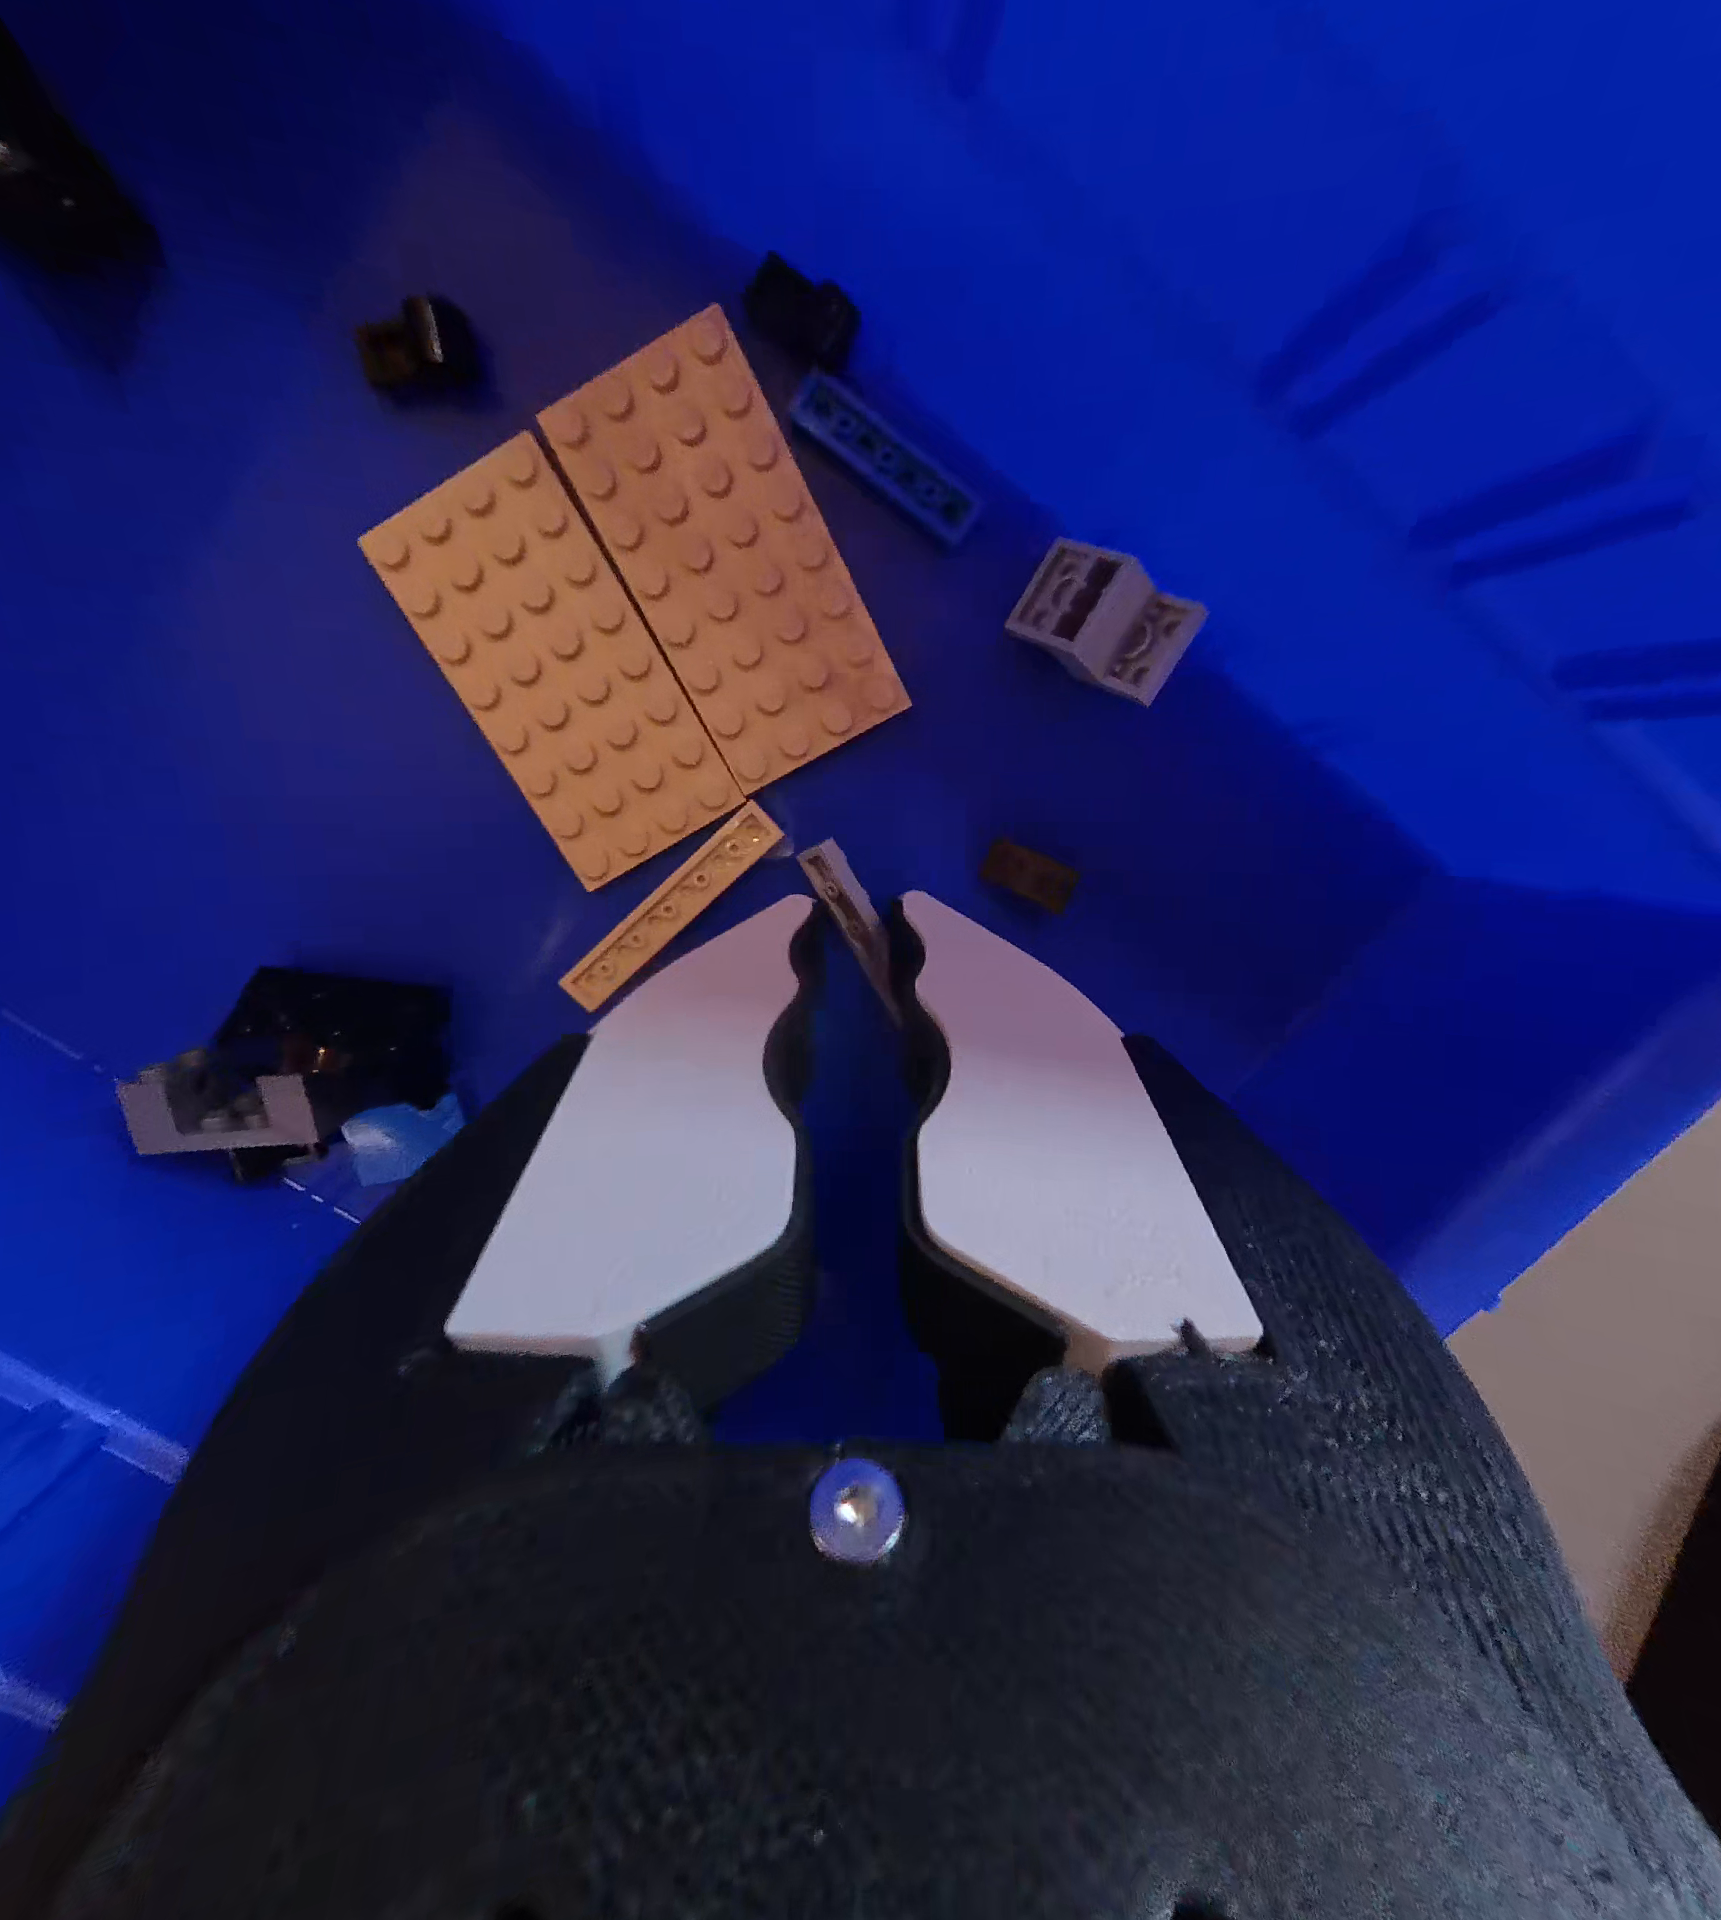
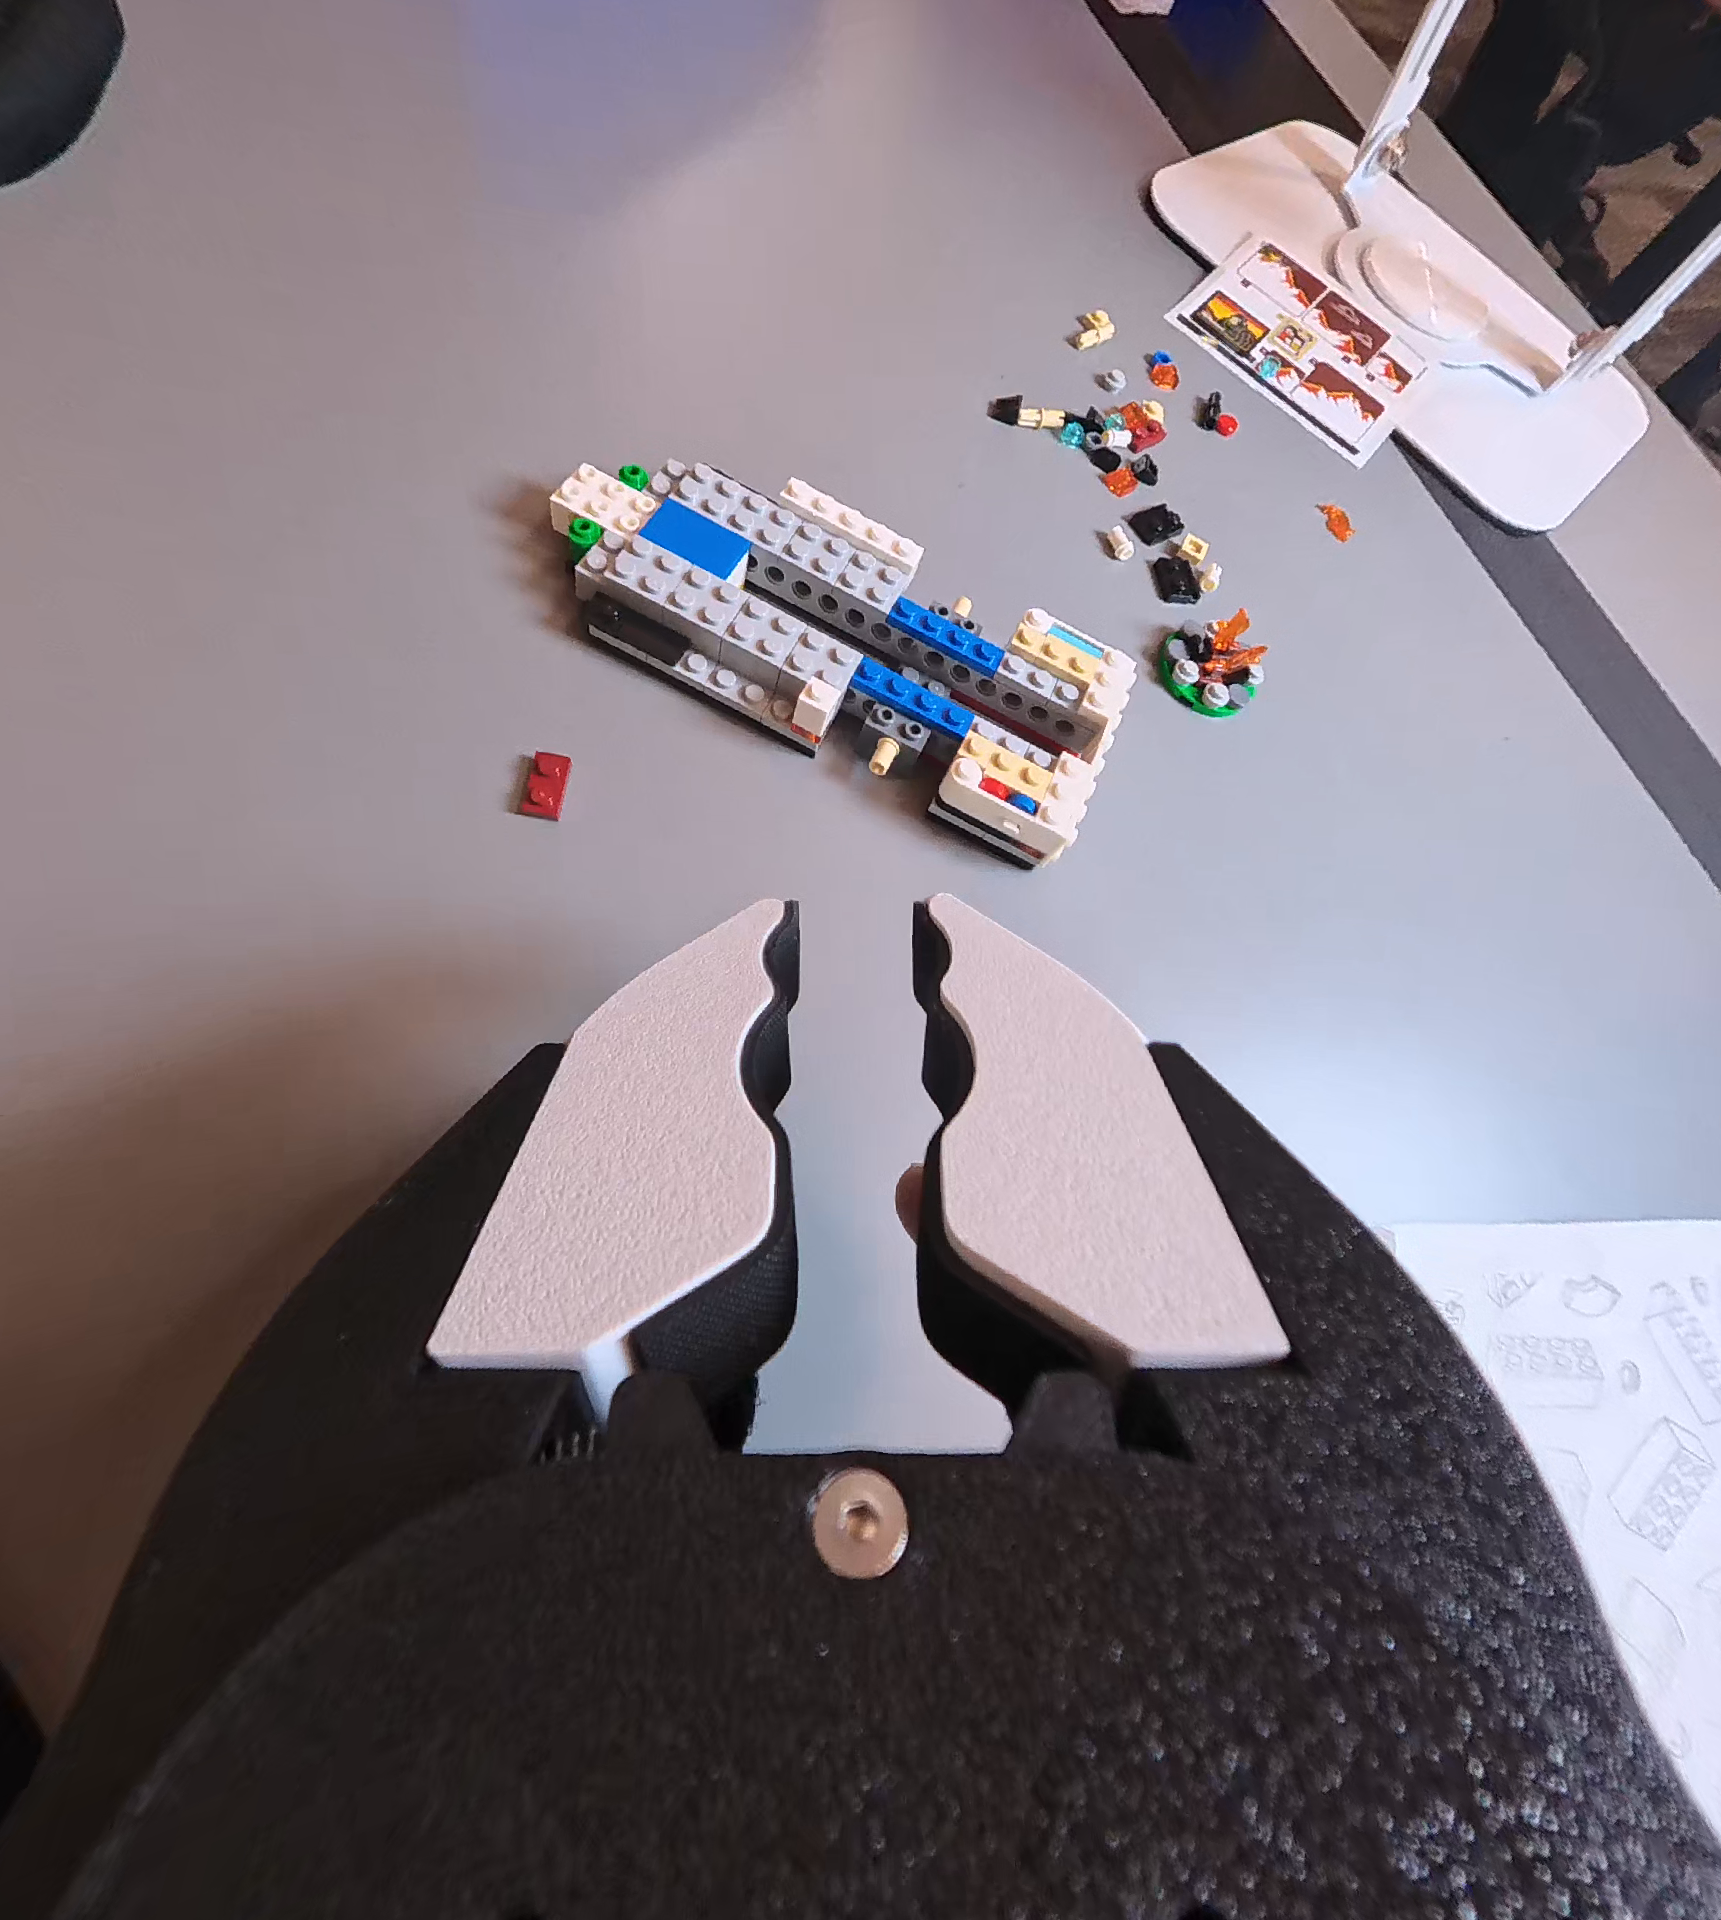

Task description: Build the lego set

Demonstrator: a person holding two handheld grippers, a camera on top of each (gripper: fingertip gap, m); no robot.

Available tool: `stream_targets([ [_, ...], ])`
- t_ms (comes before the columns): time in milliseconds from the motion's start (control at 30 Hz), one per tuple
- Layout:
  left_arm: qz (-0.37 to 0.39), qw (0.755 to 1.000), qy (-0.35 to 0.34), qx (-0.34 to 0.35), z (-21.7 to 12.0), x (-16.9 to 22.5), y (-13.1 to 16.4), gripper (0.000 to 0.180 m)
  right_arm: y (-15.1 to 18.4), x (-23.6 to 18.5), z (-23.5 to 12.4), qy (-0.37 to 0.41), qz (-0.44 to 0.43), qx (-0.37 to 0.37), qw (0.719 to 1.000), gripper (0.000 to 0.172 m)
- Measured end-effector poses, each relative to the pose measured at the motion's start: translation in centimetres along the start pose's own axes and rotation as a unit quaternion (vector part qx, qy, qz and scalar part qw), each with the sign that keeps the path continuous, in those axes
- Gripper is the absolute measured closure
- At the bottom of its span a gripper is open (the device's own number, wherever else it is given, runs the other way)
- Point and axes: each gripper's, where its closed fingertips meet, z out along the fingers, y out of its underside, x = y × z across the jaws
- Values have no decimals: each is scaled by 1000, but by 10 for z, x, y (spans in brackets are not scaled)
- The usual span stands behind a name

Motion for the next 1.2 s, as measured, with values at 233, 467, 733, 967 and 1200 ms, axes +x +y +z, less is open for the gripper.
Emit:
stream_targets([
  [233, 78, 964, 52, 249, -95, 68, -61, 173, -20, -5, -12, 8, -1, 43, 999, 151],
  [467, 132, 765, 422, 468, -195, 300, -115, 174, -97, -28, -7, -7, 7, 149, 989, 150],
  [733, 80, 681, 564, 461, -180, 425, -139, 174, -161, -29, -1, 23, 101, 237, 966, 144],
  [967, 91, 701, 521, 479, -162, 436, -140, 174, -166, -24, 3, 26, 119, 247, 961, 158],
  [1200, 96, 708, 506, 484, -153, 429, -139, 174, -166, -24, 9, 17, 126, 244, 961, 158],
])
